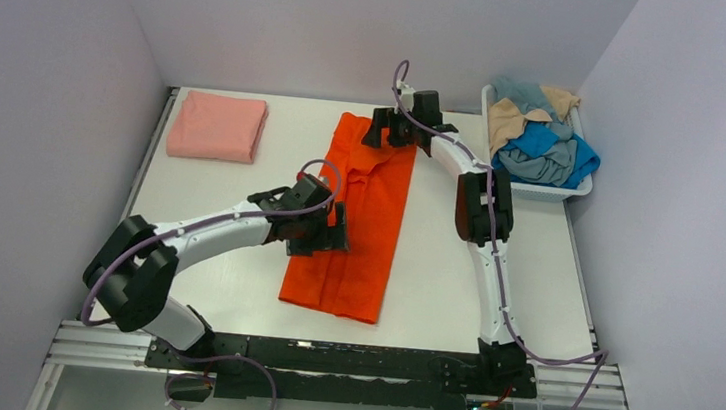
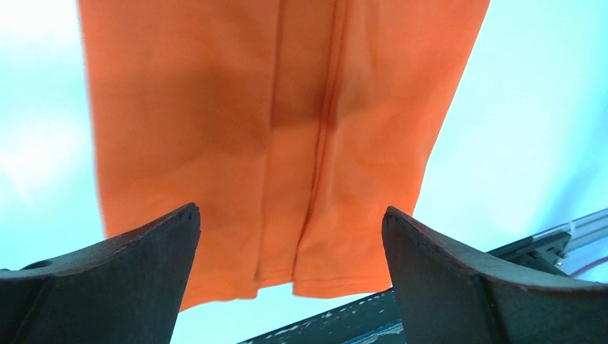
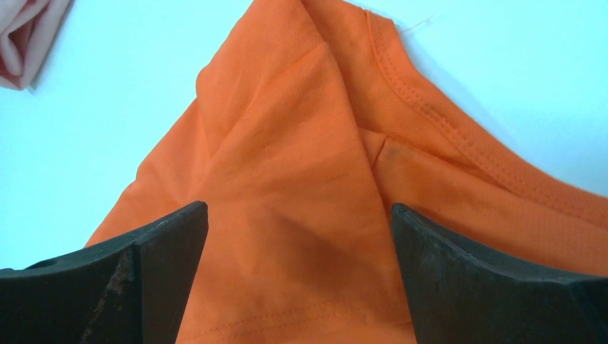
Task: Fold and stack the t-shirts
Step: Rotate the tshirt 90 degrees, then grab the bottom of the folded rectangular tshirt with both arms
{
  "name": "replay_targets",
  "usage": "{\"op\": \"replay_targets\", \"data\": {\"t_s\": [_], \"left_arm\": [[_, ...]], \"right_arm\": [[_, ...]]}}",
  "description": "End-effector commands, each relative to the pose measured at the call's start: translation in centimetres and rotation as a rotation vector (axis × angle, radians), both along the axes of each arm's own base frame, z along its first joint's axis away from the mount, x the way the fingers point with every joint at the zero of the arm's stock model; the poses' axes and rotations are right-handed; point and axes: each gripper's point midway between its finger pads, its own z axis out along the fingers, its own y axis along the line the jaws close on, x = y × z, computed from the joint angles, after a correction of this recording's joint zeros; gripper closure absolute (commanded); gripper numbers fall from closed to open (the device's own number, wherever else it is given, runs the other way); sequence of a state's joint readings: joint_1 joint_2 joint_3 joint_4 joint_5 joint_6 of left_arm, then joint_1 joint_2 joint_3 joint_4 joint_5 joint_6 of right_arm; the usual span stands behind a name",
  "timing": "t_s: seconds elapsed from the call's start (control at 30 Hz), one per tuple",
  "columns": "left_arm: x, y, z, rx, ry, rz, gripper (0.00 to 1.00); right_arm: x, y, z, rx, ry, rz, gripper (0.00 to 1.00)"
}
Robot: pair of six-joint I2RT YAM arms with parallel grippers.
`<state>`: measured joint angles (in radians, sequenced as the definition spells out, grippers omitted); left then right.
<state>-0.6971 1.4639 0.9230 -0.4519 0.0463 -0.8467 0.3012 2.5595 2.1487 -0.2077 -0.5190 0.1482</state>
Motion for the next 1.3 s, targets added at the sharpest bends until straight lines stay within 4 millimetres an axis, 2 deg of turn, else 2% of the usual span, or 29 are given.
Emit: {"op": "replay_targets", "data": {"t_s": [0.0,0.07,0.1,0.17,0.27,0.3,0.43,0.5,0.57,0.6,0.67,0.73,0.9,0.97,1.1,1.2,1.27], "left_arm": [[-0.2,4.0,3.8,0.105,-0.117,0.037,0.01],[-1.6,6.5,3.5,0.158,-0.105,0.061,0.01],[-2.3,7.6,3.2,0.17,-0.097,0.073,0.01],[-3.9,9.7,2.1,0.17,-0.066,0.1,0.01],[-6.0,11.5,0.8,0.116,-0.022,0.111,0.01],[-6.5,11.7,0.5,0.105,-0.023,0.099,0.01],[-8.7,10.4,-0.4,0.004,-0.002,-0.001,0.07],[-9.9,10.3,-2.1,-0.022,0.044,-0.014,0.1],[-10.7,9.4,-3.3,-0.075,0.079,-0.028,0.17],[-10.8,9.0,-3.5,-0.1,0.086,-0.033,0.2],[-10.6,9.0,-3.9,-0.096,0.089,-0.017,0.21],[-10.0,9.3,-4.3,-0.079,0.072,0.016,0.23],[-8.1,8.5,-4.5,-0.093,0.045,0.047,0.26],[-7.6,8.4,-4.7,-0.076,0.049,0.047,0.3],[-7.5,7.5,-5.4,-0.091,0.08,0.008,0.44],[-8.3,7.7,-6.6,-0.065,0.151,0.002,0.57],[-8.5,7.5,-7.2,-0.074,0.169,0.005,0.6]], "right_arm": [[-0.9,-0.7,9.1,-0.02,-0.103,-0.064,0.0],[-3.8,-1.5,10.1,-0.087,-0.087,-0.123,0.0],[-5.8,-1.9,11.4,-0.112,-0.095,-0.151,0.0],[-10.7,-2.7,10.1,-0.196,-0.039,-0.205,0.0],[-19.8,-2.9,7.4,-0.342,0.033,-0.149,0.0],[-22.7,-2.7,6.8,-0.384,0.033,-0.101,0.0],[-34.9,-0.4,3.9,-0.49,0.086,0.205,0.02],[-40.7,0.2,2.2,-0.52,0.134,0.366,0.04],[-45.6,0.9,1.2,-0.55,0.147,0.502,0.05],[-47.2,0.9,0.9,-0.567,0.153,0.541,0.06],[-49.0,0.8,0.3,-0.589,0.152,0.575,0.07],[-50.0,1.5,0.3,-0.56,0.143,0.614,0.09],[-48.7,1.3,-0.5,-0.599,0.1,0.549,0.15],[-48.8,1.3,-1.2,-0.603,0.116,0.542,0.23],[-49.1,0.6,-2.6,-0.638,0.163,0.522,0.34],[-49.3,0.1,-3.3,-0.649,0.193,0.496,0.37],[-49.5,-0.3,-4.3,-0.669,0.216,0.47,0.38]]}}
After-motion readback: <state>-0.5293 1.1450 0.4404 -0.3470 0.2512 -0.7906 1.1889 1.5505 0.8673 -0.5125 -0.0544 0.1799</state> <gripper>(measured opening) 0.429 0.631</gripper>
